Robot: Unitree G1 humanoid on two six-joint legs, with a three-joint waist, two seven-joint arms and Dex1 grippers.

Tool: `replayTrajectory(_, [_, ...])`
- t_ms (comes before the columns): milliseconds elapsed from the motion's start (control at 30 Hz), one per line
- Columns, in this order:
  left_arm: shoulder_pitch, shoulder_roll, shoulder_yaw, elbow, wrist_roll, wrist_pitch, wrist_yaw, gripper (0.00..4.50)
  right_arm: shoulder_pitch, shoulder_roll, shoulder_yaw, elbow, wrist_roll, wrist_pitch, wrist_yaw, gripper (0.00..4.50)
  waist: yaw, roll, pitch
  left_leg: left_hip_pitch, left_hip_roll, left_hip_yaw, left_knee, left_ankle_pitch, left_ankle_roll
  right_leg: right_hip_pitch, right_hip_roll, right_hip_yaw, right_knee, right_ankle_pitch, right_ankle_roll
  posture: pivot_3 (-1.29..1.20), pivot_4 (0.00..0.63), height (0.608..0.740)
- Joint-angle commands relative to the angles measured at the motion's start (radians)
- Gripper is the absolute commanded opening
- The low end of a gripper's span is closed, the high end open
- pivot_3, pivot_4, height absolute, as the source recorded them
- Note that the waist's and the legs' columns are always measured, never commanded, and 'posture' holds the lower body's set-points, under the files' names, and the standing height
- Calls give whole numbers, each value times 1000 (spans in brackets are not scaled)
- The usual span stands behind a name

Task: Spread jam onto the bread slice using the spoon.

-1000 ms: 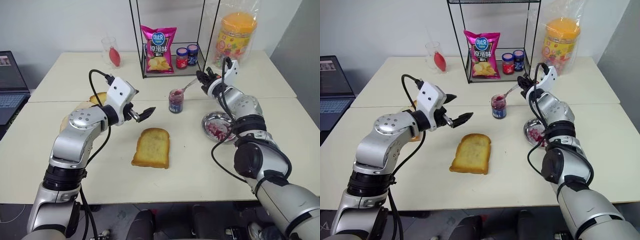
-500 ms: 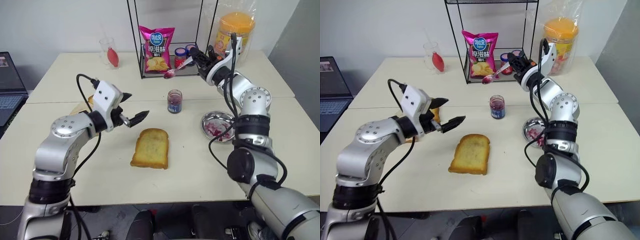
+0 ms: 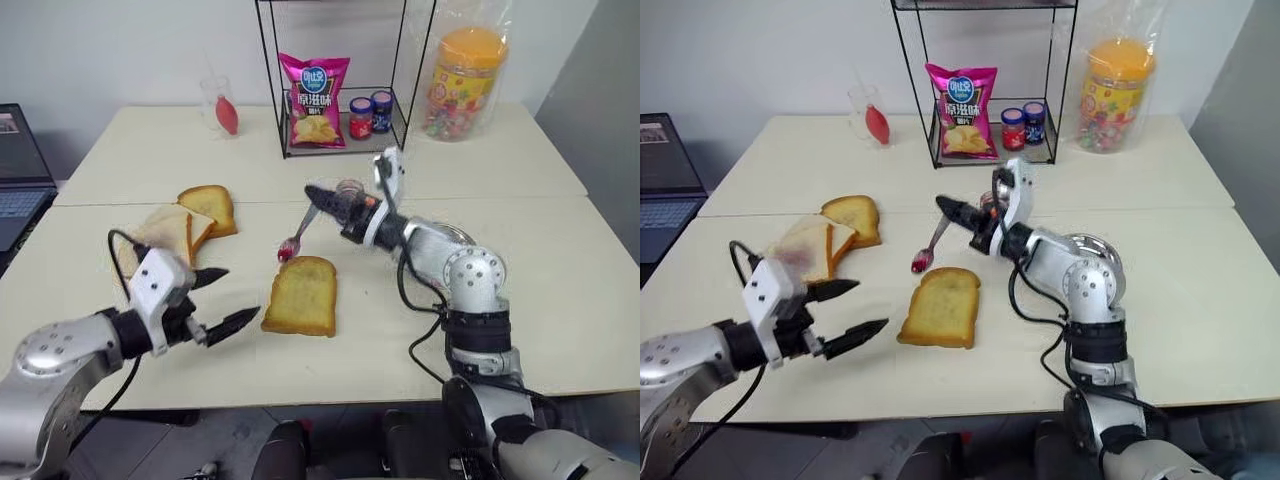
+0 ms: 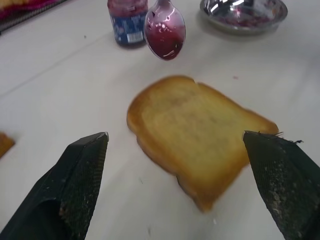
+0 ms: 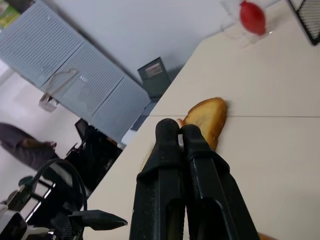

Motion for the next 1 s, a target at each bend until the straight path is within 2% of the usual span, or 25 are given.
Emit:
replayTrajectory(33, [41, -13, 46, -48, 4, -66, 4, 4500, 39, -35, 148, -46, -105, -108, 114, 22, 6, 0, 0, 0, 0, -1, 0, 0, 0, 0, 0, -1, 0, 0, 0, 0, 150, 740])
replayTrajectory(267, [112, -19, 17, -50, 10, -118, -9, 4500, 62, -71, 249, -33, -242, -249, 191, 22, 6, -2, -1, 0, 0, 1, 1, 1, 0, 0, 0, 1, -1, 1, -1, 0, 150, 740])
replayTrajectory(433, [103, -24, -10, -29, 15, -145, -6, 4500, 65, -111, 297, -41, -333, -318, 232, 22, 6, -3, -1, 0, 0, 0, 1, 1, 0, 0, 0, 0, -1, 1, 0, 0, 150, 740])
replayTrajectory(1000, [71, -18, -102, -24, 39, -186, -7, 4500, 87, -187, 346, -104, -519, -491, 305, 22, 7, -3, -2, 0, 0, 0, 1, 1, 0, 0, 0, 0, -1, 1, 0, 0, 150, 740])
